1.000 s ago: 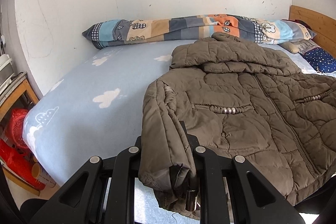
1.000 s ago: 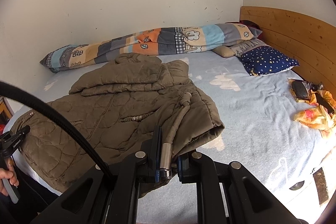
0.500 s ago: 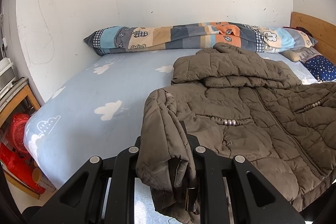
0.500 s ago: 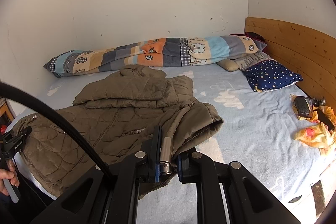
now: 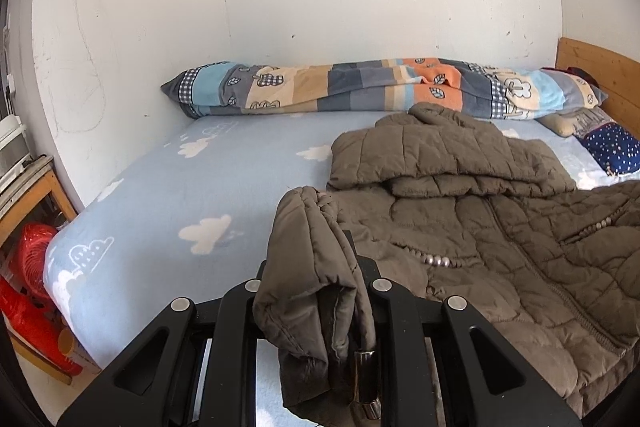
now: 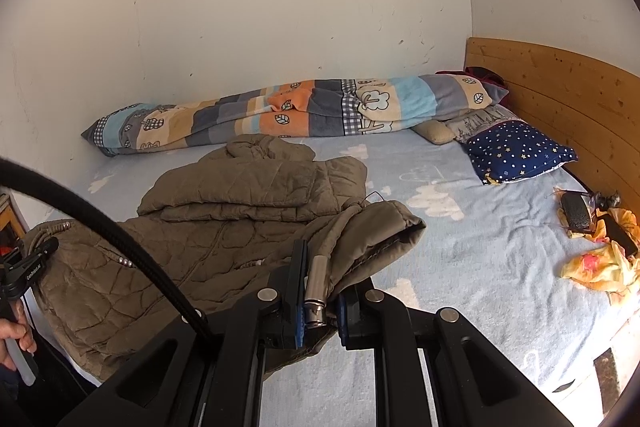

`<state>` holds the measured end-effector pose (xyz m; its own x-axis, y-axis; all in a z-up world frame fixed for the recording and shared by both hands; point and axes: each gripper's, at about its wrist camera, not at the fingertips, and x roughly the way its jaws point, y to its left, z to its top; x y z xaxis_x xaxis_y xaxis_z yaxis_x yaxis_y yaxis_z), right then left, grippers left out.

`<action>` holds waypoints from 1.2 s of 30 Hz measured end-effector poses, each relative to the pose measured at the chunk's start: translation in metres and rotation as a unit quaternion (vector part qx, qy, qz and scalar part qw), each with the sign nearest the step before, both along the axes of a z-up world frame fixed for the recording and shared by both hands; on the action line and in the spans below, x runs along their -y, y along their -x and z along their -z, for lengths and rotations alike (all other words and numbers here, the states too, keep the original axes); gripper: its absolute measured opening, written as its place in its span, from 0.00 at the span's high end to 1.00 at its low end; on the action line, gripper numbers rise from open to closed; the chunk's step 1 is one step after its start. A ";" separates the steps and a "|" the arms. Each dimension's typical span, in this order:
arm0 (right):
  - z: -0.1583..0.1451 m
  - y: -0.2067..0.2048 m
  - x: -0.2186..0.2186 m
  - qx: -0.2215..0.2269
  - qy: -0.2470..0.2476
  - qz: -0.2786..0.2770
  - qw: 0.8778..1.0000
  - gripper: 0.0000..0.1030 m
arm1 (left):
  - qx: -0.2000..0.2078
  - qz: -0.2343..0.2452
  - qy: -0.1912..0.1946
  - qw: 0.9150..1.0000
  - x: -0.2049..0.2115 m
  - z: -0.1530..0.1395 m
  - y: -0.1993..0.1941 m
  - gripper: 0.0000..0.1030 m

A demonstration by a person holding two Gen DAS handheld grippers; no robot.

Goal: Fold large clothes

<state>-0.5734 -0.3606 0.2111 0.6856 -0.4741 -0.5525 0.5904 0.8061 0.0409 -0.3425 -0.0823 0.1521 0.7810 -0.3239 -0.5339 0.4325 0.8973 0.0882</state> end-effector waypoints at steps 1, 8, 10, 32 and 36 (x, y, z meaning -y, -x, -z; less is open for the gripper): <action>-0.001 -0.002 0.001 0.000 0.001 0.000 1.000 0.88 | 0.002 0.001 0.000 1.000 0.001 -0.002 -0.001 0.82; -0.011 -0.012 0.009 0.006 0.008 -0.004 1.000 0.88 | 0.012 0.001 0.002 1.000 0.010 -0.017 -0.017 0.82; -0.015 -0.017 0.012 0.010 0.008 -0.003 1.000 0.88 | 0.014 0.002 0.003 1.000 0.012 -0.020 -0.020 0.82; -0.044 -0.095 0.063 0.037 0.009 -0.008 0.999 0.88 | 0.032 0.003 0.022 0.999 0.061 -0.053 -0.093 0.81; -0.044 -0.110 0.078 0.043 0.006 -0.005 0.999 0.88 | 0.030 -0.002 0.030 0.999 0.072 -0.056 -0.114 0.81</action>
